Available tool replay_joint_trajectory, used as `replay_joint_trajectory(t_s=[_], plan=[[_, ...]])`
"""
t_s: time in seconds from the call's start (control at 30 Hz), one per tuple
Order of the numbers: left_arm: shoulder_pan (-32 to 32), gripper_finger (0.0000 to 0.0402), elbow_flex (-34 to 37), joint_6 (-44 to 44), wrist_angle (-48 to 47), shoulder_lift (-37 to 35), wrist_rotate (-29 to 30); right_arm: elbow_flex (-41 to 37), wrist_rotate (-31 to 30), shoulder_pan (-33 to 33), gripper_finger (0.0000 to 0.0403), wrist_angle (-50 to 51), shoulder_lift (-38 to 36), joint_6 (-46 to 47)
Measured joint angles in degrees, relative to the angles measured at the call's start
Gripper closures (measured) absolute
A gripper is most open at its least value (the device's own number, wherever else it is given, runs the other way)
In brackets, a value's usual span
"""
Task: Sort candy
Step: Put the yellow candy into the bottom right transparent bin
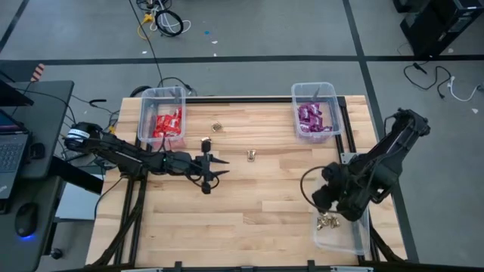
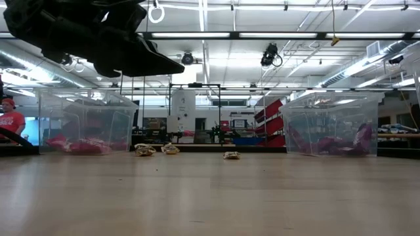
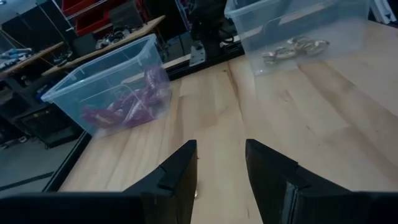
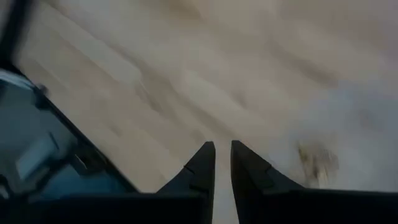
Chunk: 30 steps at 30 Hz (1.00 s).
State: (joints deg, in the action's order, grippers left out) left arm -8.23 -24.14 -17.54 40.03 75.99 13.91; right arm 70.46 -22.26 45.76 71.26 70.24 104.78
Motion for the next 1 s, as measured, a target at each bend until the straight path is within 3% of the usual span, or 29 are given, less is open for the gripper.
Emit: replay_joint_trajectory(t_s=[0.13,0.53,0.77,1.0], plan=[[0.0,0.0262,0.0,0.2,0.2,0.0,0.0,2.3,-6.9,-4.1,0.0364,-1.7,0.0,-11.0],[4.4,0.0262,0.0,9.7,0.4,0.4,-0.1,2.7,-7.6,-19.6,0.0364,-20.3,0.0,-46.1],[4.8,0.0262,-0.3,19.0,6.6,5.7,-1.3,2.7,-6.3,-21.6,0.0364,-28.4,0.0,-55.7],[4.8,0.0262,-5.3,22.0,9.8,14.4,1.4,2.7,-6.2,-21.6,0.0364,-29.5,0.0,-57.0]])
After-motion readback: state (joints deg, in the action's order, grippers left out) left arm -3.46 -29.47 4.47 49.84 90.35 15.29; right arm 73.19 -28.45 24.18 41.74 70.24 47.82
